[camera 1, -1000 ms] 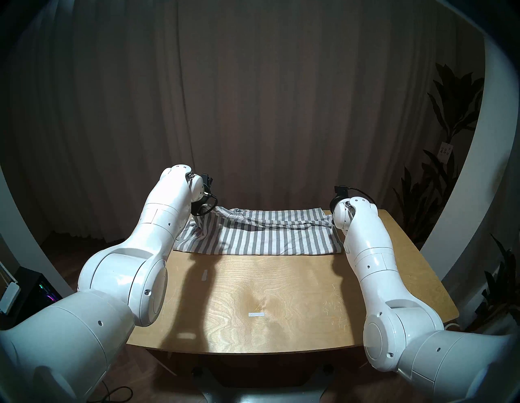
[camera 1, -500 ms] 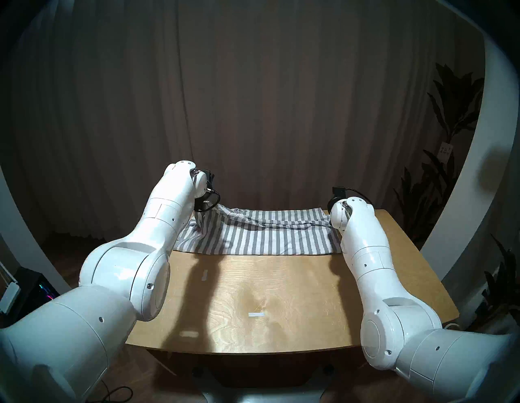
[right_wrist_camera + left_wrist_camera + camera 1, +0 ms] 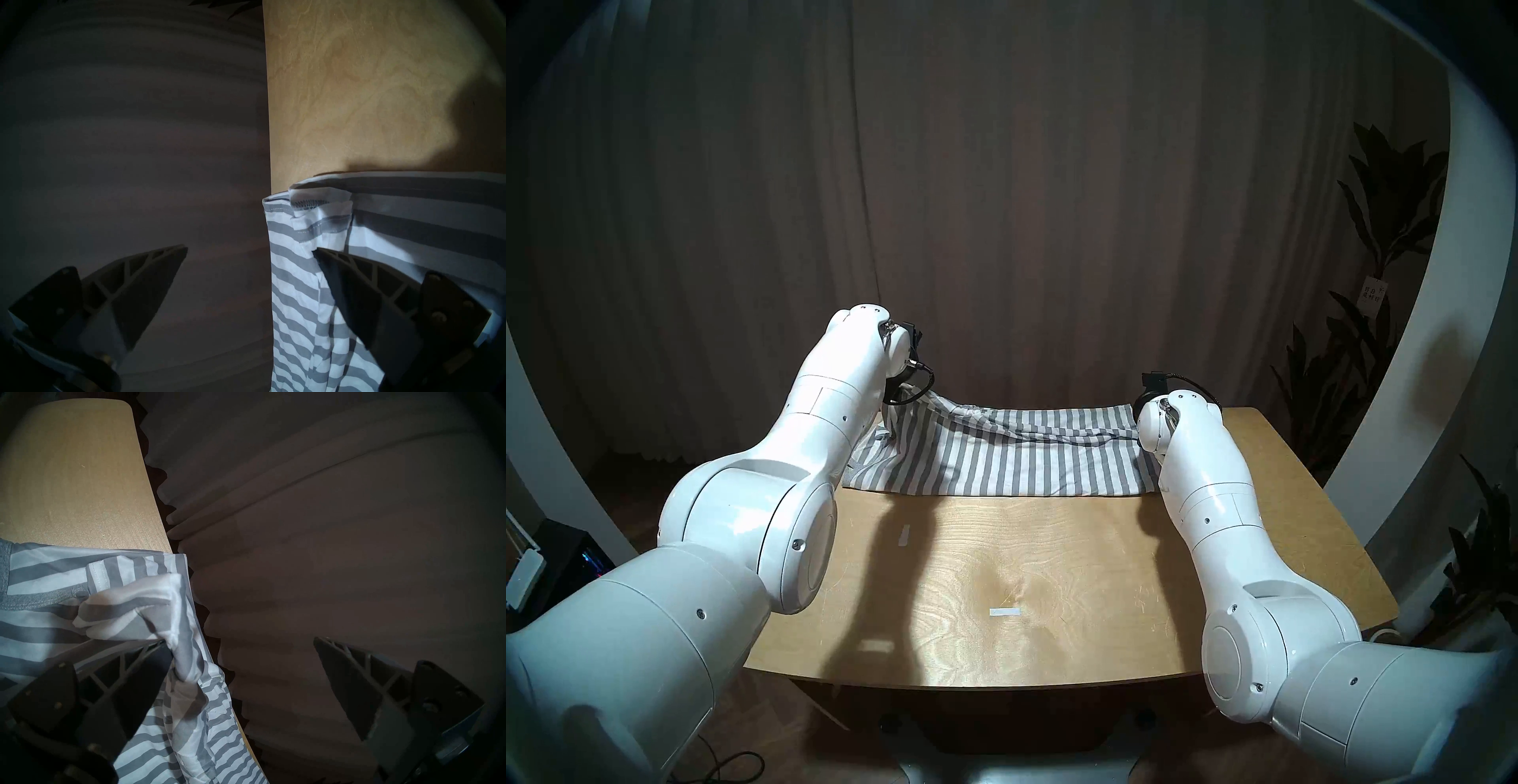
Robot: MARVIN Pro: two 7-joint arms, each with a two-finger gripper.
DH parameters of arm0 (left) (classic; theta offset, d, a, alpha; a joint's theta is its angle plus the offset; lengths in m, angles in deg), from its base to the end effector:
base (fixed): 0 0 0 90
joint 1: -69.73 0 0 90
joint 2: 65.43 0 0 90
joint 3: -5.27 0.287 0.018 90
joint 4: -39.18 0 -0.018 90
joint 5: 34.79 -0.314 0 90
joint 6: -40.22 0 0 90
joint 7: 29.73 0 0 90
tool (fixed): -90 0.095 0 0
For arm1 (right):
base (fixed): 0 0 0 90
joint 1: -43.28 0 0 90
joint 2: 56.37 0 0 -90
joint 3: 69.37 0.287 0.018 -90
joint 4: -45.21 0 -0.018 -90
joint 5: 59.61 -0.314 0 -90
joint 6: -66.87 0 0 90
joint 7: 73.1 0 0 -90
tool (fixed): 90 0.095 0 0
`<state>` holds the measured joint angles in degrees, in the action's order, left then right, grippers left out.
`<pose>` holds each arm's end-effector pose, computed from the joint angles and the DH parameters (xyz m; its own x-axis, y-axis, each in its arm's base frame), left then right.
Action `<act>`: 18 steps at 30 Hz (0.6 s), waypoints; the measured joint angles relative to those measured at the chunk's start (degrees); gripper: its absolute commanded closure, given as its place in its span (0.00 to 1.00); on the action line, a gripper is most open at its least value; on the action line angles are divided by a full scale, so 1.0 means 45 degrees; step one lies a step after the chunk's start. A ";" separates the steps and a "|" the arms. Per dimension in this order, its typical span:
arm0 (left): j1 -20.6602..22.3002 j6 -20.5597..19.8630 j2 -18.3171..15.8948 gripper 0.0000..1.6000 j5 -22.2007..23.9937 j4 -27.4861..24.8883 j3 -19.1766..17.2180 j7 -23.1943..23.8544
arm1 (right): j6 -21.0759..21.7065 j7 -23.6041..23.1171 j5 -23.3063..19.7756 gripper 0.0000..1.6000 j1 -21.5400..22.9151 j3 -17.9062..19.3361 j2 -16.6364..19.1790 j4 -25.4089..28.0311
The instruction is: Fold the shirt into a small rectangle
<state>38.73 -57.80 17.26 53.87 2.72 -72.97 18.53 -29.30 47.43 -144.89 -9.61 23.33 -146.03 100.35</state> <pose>0.6431 0.0373 -0.1819 0.1354 0.9533 0.2700 0.5964 -0.2960 0.7461 0.5843 -0.0305 -0.2682 -0.1513 -0.9870 0.0541 -0.4705 0.0238 -0.8821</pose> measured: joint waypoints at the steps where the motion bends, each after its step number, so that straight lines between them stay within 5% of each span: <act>1: 0.0035 0.0000 -0.0039 0.00 -0.0036 0.0022 0.0026 0.0020 | -0.0008 0.0000 0.0005 0.00 0.0000 -0.0028 -0.0026 -0.0037; 18: 0.0639 0.0127 -0.0440 0.00 -0.0490 0.0231 0.0326 0.0566 | -0.0101 -0.0017 0.0083 0.00 -0.0004 -0.0471 -0.0405 -0.0422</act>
<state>41.60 -57.23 15.28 51.67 3.76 -71.50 21.08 -29.76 47.35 -144.52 -9.62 21.21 -147.85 98.45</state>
